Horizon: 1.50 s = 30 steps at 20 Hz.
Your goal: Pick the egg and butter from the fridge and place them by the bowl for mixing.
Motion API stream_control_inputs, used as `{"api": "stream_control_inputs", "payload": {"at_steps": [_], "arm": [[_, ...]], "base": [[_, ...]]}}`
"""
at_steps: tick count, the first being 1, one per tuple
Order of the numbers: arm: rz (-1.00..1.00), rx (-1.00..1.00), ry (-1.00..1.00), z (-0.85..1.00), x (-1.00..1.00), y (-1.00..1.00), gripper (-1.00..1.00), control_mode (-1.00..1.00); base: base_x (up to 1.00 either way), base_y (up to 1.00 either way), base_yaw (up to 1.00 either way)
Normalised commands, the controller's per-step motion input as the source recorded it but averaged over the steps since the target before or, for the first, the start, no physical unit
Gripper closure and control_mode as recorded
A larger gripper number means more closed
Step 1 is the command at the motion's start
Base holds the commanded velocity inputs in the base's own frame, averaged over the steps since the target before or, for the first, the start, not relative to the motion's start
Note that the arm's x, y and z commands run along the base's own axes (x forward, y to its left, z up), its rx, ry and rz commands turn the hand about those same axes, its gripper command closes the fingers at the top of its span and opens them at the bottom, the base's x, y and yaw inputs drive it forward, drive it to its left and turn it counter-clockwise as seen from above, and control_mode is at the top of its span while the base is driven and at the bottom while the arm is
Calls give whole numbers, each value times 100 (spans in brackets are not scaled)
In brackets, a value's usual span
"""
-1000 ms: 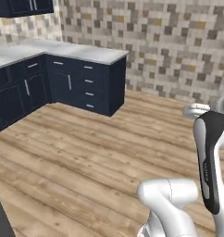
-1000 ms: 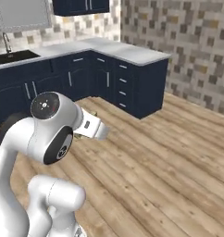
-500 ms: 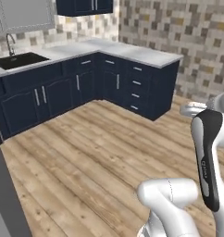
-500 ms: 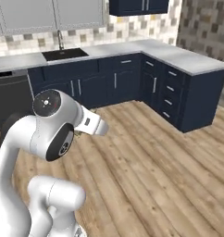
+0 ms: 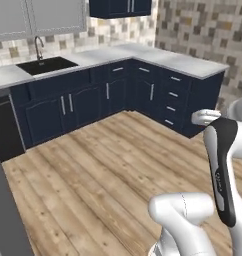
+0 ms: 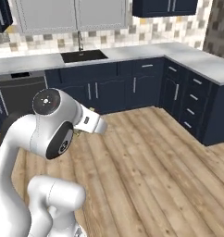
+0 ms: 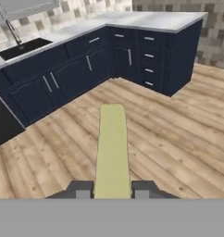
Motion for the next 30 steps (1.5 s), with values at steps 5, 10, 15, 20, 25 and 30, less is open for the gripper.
{"api": "stream_control_inputs", "payload": {"at_steps": [5,10,15,20,25,30], "arm": [[0,0,0,0,0,0,100,100],[0,0,0,0,0,0,100,100],[0,0,0,0,0,0,100,100],[0,0,0,0,0,0,100,100],[0,0,0,0,0,0,100,100],[0,0,0,0,0,0,100,100]], "base": [[73,-6,14],[70,-7,29],[67,-6,34],[59,-4,43],[60,0,33],[62,0,18]]}}
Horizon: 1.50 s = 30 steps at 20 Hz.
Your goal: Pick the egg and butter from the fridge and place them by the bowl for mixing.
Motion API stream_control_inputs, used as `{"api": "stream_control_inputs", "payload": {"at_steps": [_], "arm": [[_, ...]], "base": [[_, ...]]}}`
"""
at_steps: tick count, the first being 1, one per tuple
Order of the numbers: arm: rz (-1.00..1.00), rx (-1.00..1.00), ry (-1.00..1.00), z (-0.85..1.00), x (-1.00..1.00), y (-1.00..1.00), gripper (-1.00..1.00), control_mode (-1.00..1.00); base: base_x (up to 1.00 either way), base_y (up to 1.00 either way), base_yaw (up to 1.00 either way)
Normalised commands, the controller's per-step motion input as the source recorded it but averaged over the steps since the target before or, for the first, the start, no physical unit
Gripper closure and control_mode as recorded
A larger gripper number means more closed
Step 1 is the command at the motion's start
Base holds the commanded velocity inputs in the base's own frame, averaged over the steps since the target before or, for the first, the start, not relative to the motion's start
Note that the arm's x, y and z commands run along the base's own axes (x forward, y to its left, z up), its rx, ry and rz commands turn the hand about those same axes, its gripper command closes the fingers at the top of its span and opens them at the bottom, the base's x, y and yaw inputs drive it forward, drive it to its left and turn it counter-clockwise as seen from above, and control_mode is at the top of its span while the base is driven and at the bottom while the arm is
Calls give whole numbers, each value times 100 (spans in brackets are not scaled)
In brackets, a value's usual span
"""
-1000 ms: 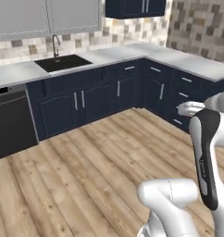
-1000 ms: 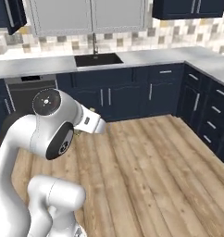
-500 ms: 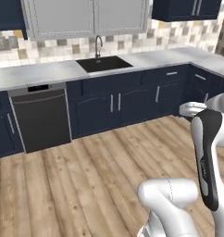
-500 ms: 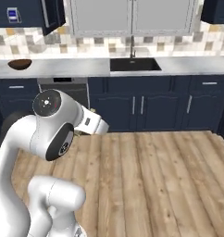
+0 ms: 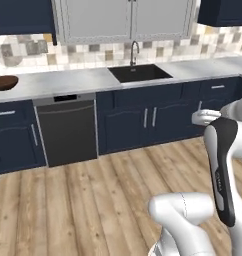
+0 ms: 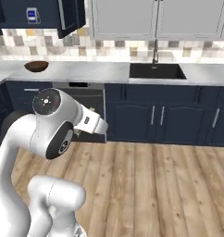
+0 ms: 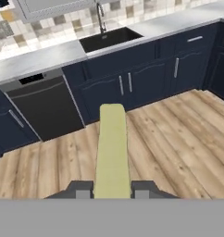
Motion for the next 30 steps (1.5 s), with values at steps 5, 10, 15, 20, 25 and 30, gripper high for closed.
{"api": "stream_control_inputs", "payload": {"at_steps": [5,10,15,20,25,30], "arm": [[0,0,0,0,0,0,100,100],[0,0,0,0,0,0,100,100],[0,0,0,0,0,0,100,100],[0,0,0,0,0,0,100,100],[0,0,0,0,0,0,100,100],[0,0,0,0,0,0,100,100]], "base": [[72,-1,14],[74,0,20],[62,2,41],[69,12,34],[66,44,13],[52,77,0]]}}
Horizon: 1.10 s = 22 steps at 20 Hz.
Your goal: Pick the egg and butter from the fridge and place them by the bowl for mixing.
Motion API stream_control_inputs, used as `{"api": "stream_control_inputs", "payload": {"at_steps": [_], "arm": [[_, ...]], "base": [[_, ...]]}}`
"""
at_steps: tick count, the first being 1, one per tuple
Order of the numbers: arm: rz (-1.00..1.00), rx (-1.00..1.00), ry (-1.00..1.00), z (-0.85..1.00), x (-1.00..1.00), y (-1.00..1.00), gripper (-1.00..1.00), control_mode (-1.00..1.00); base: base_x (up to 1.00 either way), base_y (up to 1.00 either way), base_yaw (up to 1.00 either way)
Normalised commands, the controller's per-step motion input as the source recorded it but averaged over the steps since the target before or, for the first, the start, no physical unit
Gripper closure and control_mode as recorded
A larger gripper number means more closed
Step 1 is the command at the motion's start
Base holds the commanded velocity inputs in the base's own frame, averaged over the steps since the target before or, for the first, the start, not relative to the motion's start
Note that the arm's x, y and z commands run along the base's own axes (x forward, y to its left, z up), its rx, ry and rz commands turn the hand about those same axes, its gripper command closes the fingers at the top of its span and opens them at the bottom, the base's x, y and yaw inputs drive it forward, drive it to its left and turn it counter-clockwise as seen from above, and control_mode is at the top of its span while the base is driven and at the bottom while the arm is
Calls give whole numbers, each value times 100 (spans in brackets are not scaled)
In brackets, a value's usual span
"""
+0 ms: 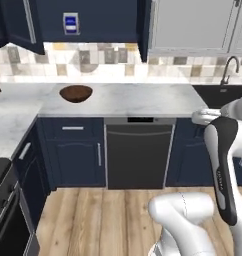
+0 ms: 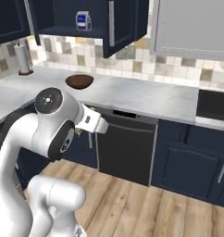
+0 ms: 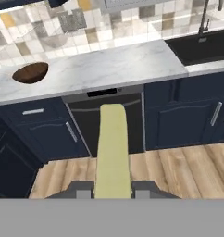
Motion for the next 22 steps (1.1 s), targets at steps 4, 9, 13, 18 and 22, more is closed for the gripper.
{"api": "stream_control_inputs", "payload": {"at_steps": [4,9,13,18,22], "arm": [[0,0,0,0,0,0,100,100],[0,0,0,0,0,0,100,100],[0,0,0,0,0,0,100,100],[0,0,0,0,0,0,100,100],[0,0,0,0,0,0,100,100]], "base": [[58,71,0],[64,62,0],[70,52,0],[72,28,0],[73,-1,6]]}}
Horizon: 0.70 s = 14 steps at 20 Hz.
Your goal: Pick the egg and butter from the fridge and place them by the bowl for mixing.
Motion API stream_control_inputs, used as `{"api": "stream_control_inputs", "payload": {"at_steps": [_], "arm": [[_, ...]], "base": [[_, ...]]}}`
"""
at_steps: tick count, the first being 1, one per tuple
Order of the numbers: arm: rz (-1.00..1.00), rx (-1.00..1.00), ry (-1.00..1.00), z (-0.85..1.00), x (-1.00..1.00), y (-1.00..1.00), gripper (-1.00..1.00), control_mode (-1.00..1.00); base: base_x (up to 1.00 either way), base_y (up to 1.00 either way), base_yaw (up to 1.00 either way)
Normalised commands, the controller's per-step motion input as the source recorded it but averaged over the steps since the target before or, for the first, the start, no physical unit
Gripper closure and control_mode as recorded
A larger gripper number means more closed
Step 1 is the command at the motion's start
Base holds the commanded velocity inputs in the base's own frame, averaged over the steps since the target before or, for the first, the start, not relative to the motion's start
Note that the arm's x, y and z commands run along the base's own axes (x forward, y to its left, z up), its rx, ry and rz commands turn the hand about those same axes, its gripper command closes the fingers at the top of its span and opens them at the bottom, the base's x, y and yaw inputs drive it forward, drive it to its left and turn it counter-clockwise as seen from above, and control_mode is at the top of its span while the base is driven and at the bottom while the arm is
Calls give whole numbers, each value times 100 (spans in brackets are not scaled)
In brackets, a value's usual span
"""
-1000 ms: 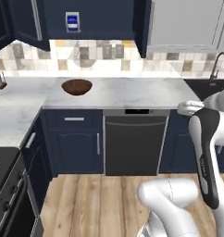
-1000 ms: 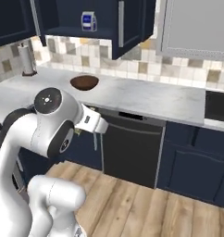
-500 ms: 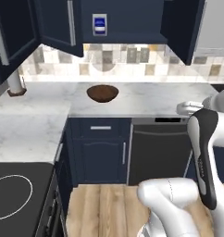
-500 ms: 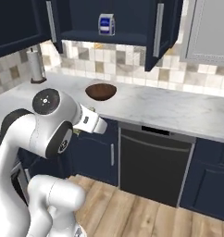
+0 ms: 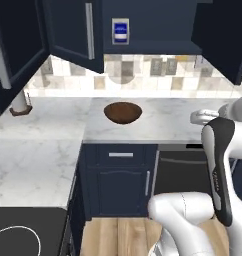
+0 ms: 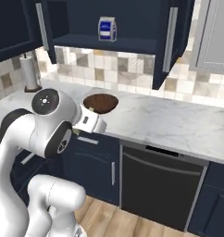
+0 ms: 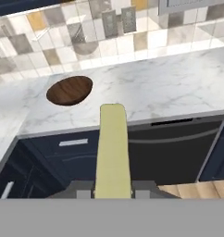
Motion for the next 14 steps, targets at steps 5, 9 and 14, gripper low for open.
{"api": "stream_control_inputs", "payload": {"at_steps": [5,9,14], "arm": [[0,0,0,0,0,0,100,100],[0,0,0,0,0,0,100,100],[0,0,0,0,0,0,100,100]], "base": [[62,-6,4],[61,-1,3],[56,0,1]]}}
